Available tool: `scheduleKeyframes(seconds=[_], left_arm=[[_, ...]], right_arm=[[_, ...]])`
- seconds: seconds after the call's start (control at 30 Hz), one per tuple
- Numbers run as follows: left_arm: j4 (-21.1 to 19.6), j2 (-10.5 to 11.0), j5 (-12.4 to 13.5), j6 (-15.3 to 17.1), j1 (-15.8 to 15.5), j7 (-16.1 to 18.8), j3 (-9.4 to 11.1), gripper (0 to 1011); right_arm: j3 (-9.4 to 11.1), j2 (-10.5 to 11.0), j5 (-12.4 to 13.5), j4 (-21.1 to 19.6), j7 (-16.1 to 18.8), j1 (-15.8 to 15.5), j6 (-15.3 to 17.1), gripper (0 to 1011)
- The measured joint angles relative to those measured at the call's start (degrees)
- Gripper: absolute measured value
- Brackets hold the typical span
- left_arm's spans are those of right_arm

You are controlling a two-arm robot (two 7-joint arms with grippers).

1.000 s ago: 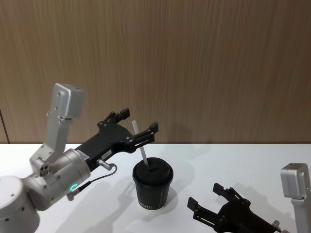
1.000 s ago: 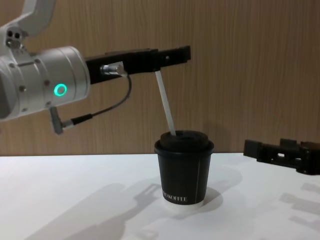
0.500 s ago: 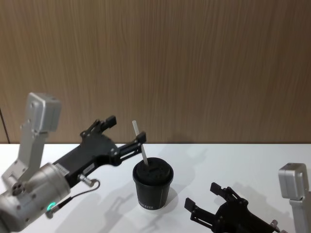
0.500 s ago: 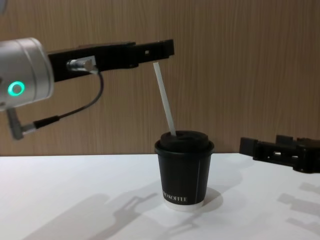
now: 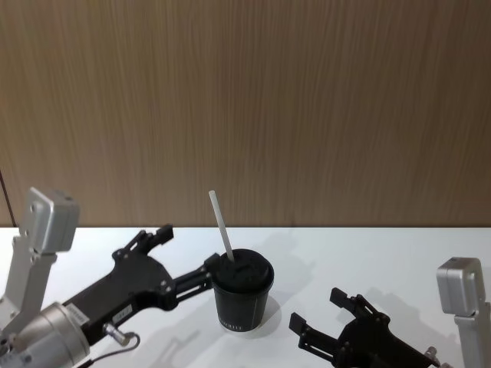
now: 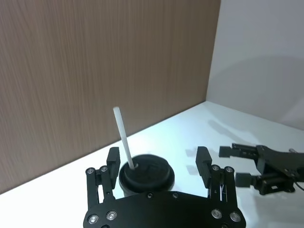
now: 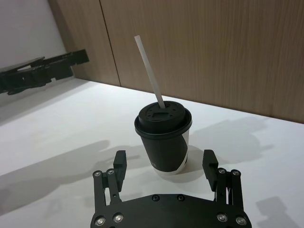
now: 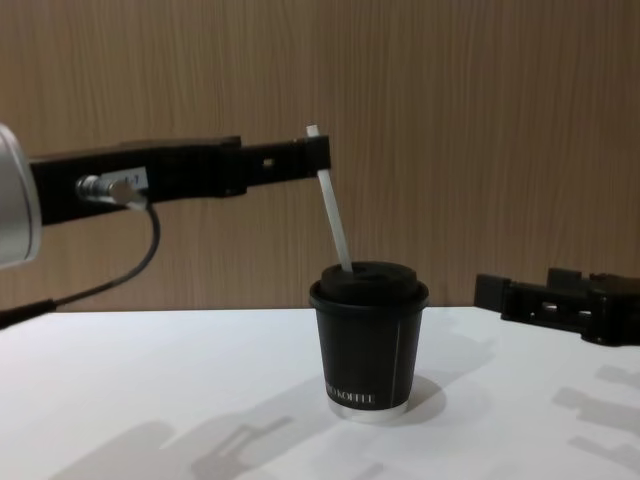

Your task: Pick up the straw with one hand, pass it to the other hand, and insert it into the cup.

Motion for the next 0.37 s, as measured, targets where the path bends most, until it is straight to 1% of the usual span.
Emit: scheduleKeyframes(seconds=[0.37], left_arm=[[-1.2,1.4,-0.6,0.1,2.9,0.5,-0.2,1000]], right_arm=[[-0.1,-0.1,-0.2,-0.1,0.0,0.0,0.0,1001]])
